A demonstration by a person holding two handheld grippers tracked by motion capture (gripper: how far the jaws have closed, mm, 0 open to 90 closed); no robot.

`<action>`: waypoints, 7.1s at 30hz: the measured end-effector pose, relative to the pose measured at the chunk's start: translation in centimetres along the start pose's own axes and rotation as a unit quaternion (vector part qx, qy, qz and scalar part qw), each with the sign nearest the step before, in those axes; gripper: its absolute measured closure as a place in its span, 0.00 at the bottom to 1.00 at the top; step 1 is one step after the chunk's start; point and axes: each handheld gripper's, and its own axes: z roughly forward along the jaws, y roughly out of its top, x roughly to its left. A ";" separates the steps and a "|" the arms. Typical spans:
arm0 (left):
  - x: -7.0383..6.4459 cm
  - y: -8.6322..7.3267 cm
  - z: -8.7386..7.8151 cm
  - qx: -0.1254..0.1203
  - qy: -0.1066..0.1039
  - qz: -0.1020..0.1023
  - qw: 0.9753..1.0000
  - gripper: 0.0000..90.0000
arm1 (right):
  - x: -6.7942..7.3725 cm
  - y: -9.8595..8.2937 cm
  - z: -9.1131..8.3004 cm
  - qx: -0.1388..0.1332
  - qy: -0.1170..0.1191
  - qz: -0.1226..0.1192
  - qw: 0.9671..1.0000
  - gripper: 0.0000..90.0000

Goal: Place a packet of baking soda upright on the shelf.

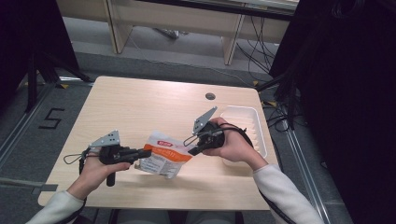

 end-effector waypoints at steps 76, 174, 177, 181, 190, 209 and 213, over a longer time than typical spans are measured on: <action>-2.4 -4.5 -2.9 0.038 0.118 0.001 0.992 0.42 | -3.7 -0.3 -15.0 0.069 -0.073 0.026 0.995 1.00; -2.2 -4.5 -2.9 0.042 0.132 0.004 0.990 0.39 | -3.8 -4.6 -19.8 0.129 -0.082 0.026 0.988 1.00; -2.2 -4.5 -2.9 0.042 0.131 0.003 0.990 0.39 | -3.9 -4.6 -19.7 0.131 -0.075 0.024 0.988 1.00; -2.2 -4.5 -2.9 0.042 0.131 0.004 0.990 0.39 | -3.8 -4.5 -19.6 0.135 -0.073 0.028 0.988 1.00; -2.2 -4.5 -2.9 0.043 0.131 0.004 0.990 0.39 | -4.1 -4.4 -18.9 0.143 -0.072 0.029 0.987 1.00; -2.2 -4.5 -2.9 0.043 0.131 0.005 0.990 0.39 | -4.9 -4.1 -17.5 0.158 -0.074 0.012 0.984 1.00; -2.2 -4.5 -2.9 0.043 0.131 0.005 0.991 0.39 | -5.1 -4.2 -17.2 0.164 -0.077 0.009 0.983 1.00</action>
